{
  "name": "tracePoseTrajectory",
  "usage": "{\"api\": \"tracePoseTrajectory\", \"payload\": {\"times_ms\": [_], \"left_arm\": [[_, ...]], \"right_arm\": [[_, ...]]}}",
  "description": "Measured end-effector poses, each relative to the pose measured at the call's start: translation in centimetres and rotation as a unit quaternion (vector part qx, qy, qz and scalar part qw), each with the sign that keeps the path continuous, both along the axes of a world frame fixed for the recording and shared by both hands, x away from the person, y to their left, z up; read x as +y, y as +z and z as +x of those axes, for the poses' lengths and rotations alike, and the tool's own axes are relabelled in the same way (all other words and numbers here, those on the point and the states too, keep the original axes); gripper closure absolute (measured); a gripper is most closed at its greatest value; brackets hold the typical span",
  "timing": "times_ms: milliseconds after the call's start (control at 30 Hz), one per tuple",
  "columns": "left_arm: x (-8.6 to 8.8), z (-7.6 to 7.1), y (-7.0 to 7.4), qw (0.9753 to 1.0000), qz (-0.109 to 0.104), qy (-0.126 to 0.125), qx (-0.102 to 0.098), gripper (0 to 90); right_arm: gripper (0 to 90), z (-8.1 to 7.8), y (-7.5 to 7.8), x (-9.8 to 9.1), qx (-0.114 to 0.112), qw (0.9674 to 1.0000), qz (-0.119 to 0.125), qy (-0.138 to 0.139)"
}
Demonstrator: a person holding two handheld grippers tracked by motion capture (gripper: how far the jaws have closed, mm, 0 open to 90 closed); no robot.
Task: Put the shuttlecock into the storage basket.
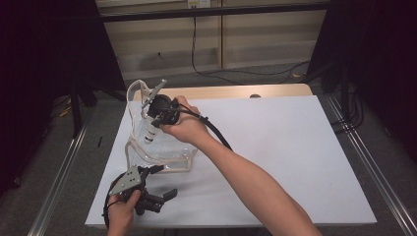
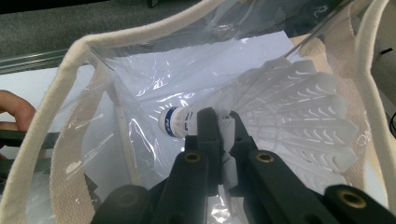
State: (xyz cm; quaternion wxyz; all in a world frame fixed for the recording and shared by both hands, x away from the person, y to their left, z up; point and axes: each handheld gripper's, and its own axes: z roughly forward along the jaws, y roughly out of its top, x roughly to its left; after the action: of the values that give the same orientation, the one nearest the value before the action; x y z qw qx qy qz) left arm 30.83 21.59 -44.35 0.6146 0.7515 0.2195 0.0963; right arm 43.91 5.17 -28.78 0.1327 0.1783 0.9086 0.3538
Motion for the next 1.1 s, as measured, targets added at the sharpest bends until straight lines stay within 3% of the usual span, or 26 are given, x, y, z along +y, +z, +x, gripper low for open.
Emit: {"api": "tracePoseTrajectory", "payload": {"times_ms": [1100], "left_arm": [[0.0,0.1,0.0,1.0,0.003,-0.002,-0.001,0.9]], "right_arm": [[88.7,1.1,-2.5,0.5,0.014,0.9999,-0.004,-0.007]]}}
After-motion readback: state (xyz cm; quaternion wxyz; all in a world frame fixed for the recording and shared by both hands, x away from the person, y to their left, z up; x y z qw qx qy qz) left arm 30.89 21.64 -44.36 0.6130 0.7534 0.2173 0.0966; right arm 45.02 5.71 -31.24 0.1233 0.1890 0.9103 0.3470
